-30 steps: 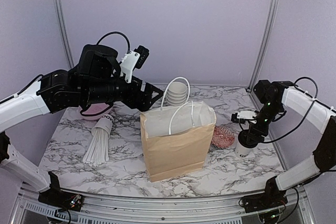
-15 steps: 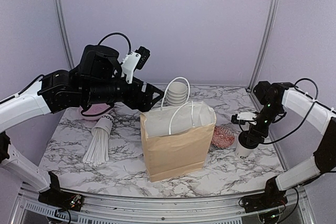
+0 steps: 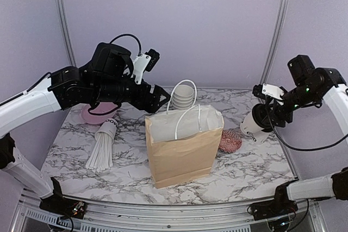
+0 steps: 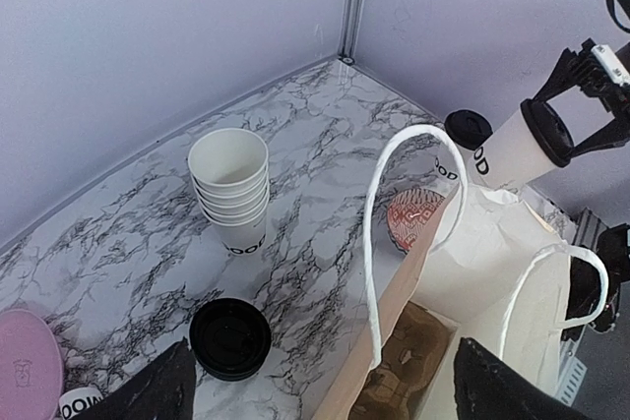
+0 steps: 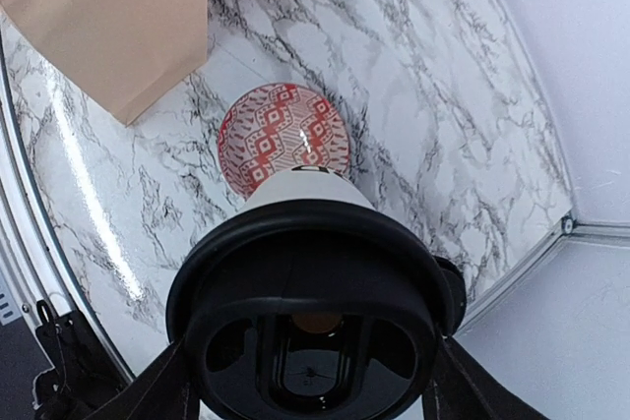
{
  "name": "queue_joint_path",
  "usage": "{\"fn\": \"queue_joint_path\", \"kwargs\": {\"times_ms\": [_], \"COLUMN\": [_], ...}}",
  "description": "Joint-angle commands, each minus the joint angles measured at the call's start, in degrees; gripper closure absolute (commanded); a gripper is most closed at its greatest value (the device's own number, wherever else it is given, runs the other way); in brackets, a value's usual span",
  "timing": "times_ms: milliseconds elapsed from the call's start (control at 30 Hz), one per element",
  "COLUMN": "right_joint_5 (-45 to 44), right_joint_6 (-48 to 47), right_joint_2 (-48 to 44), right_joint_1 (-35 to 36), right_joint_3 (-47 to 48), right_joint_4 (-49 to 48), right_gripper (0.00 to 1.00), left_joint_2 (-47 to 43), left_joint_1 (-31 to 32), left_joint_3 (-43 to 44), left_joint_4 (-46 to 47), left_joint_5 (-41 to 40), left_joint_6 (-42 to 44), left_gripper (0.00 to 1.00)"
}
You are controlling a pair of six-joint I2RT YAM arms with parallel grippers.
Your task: Pack the takeout coffee
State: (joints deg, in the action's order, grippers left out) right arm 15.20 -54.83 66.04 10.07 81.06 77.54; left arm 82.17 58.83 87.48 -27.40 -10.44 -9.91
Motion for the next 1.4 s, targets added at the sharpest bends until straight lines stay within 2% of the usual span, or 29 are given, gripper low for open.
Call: {"fn": "queue_joint_path", "kwargs": {"times_ms": [0, 233, 433, 600, 767, 933, 1067, 1100, 1367], "right_joint_5": [4.24, 11.12, 26.29, 35.45, 32.50, 25.67, 20.49, 19.35, 14.84], "right_joint_6": [-0.76, -1.85, -1.62, -0.77, 1.46, 5.29, 6.25, 6.49, 7.01], "right_joint_2": [-0.45, -0.33, 1.84, 3.95, 6.90, 10.04, 12.81, 13.23, 14.73], "right_joint_1": [0.44, 0.37, 0.70, 4.56, 12.79, 17.61, 21.35, 22.24, 25.83], "right_joint_3": [5.64, 11.46, 23.82, 28.02, 27.07, 24.30, 23.06, 22.70, 21.87], "right_joint_4": [1.11, 1.09, 1.05, 1.11, 0.57, -3.15, -4.18, -4.52, -5.82], "right_gripper": [0.47, 0.49, 0.51, 0.50, 0.51, 0.53, 0.54, 0.54, 0.55], "left_joint_2": [3.04, 6.72, 8.90, 10.07, 11.15, 13.46, 14.73, 14.84, 13.65], "left_joint_1": [-0.55, -0.63, -1.23, -2.18, -3.31, -3.46, -3.46, -3.46, -3.46], "left_joint_3": [3.16, 6.08, 7.98, 9.04, 9.73, 11.04, 12.12, 12.30, 11.66], "left_joint_4": [-2.94, -3.95, -4.77, -5.21, -5.22, -5.30, -5.39, -5.41, -5.34], "left_joint_5": [5.85, 9.67, 9.55, 9.81, 13.77, 17.55, 19.70, 19.94, 20.40], "left_joint_6": [1.29, 2.06, 3.15, 3.07, 3.29, 3.67, 3.51, 3.40, 2.98], "left_gripper": [0.10, 0.17, 0.25, 0.36, 0.51, 0.68, 0.89, 0.99, 1.00]}}
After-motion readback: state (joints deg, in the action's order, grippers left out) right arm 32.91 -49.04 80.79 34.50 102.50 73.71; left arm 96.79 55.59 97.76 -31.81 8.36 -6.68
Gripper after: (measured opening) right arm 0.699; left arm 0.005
